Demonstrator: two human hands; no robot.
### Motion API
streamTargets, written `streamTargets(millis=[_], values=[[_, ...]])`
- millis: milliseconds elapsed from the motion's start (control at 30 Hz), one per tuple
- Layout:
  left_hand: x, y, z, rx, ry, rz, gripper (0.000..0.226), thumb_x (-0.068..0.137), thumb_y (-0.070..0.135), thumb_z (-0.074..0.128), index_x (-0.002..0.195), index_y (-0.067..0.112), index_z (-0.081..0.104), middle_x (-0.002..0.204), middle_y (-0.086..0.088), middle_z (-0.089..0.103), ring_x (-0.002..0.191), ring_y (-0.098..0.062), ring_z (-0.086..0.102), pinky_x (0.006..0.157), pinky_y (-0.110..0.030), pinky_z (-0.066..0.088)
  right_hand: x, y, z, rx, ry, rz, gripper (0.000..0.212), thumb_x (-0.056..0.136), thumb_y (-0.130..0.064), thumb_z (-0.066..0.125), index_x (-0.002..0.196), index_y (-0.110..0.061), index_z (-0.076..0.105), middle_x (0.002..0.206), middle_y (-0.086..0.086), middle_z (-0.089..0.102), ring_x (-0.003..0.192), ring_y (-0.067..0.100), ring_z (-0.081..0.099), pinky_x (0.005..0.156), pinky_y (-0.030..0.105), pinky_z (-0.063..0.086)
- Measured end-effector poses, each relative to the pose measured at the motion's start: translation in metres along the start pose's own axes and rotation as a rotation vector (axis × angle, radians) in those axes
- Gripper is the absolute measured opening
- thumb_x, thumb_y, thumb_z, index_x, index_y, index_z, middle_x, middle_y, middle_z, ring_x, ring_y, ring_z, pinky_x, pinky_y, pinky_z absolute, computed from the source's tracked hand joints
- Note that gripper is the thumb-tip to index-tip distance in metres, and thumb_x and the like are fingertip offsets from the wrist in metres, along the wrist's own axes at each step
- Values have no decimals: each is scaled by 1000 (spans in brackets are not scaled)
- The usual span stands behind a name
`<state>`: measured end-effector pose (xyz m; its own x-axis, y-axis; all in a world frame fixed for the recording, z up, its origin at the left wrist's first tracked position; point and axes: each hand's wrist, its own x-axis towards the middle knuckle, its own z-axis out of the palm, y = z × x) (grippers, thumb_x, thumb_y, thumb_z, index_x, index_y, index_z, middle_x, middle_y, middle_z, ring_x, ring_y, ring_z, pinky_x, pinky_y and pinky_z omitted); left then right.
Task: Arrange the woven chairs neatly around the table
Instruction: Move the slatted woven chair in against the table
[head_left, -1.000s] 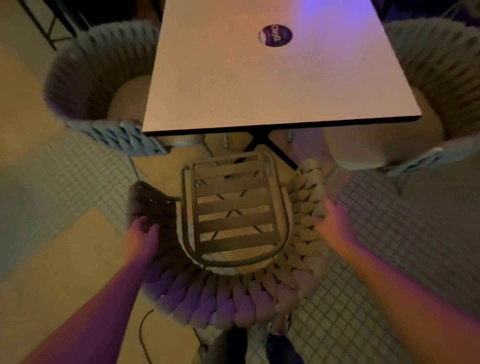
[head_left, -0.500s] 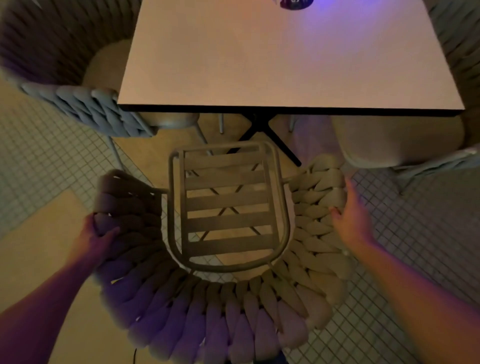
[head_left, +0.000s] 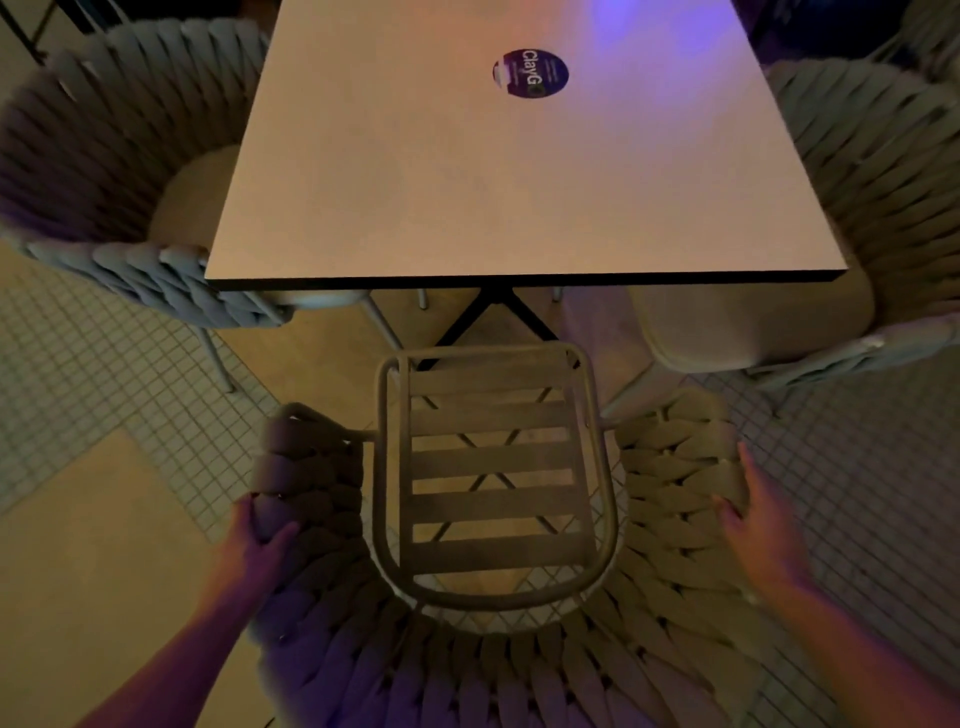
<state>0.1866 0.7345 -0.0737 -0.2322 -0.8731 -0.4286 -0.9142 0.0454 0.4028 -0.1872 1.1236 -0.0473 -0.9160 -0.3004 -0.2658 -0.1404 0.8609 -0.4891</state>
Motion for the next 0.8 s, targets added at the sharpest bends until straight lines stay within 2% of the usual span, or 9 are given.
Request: streamTargets(millis=[133, 267, 367, 467, 633, 800], values=[[1, 23, 11, 7, 2, 43, 61, 81, 33, 70, 130, 13, 40, 107, -25, 66, 94, -43, 62, 74, -43, 45, 17, 9, -12, -4, -3, 18, 78, 88, -10, 59, 151, -28, 18, 135, 21, 49, 110, 40, 56, 87, 49, 49], [6, 44, 15, 19, 0, 56, 58, 83, 31, 69, 129, 11, 41, 107, -27, 65, 93, -45, 62, 71, -40, 40, 32, 14, -20, 13, -18, 8, 77, 89, -8, 58, 152, -25, 17, 140, 21, 47, 120, 39, 51, 96, 48, 44], [8, 50, 17, 31, 9, 54, 58, 83, 31, 68, 129, 10, 40, 106, -27, 66, 93, -46, 62, 69, -39, 38, 38, 14, -22, -5, -23, 20, 78, 88, -10, 60, 151, -26, 17, 138, 21, 49, 117, 38, 53, 93, 45, 45], [11, 54, 18, 46, 7, 55, 60, 83, 32, 68, 130, 10, 40, 106, -28, 66, 93, -47, 62, 69, -39, 38, 41, 15, -22, -22, -5, 22, 78, 88, -12, 62, 151, -26, 18, 135, 22, 50, 114, 39, 54, 89, 45, 46], [16, 61, 19, 41, 5, 54, 56, 82, 34, 69, 126, 15, 40, 102, -26, 66, 89, -45, 62, 67, -39, 39, 48, 9, -24, -1, -4, 29, 77, 89, -11, 60, 151, -26, 17, 141, 20, 45, 120, 39, 51, 94, 46, 45], [17, 63, 18, 27, 3, 61, 55, 82, 33, 69, 126, 13, 40, 100, -27, 65, 89, -45, 62, 69, -41, 41, 47, 6, -25, -11, -10, 37, 76, 90, -13, 57, 151, -29, 15, 142, 18, 43, 118, 39, 52, 91, 47, 45]])
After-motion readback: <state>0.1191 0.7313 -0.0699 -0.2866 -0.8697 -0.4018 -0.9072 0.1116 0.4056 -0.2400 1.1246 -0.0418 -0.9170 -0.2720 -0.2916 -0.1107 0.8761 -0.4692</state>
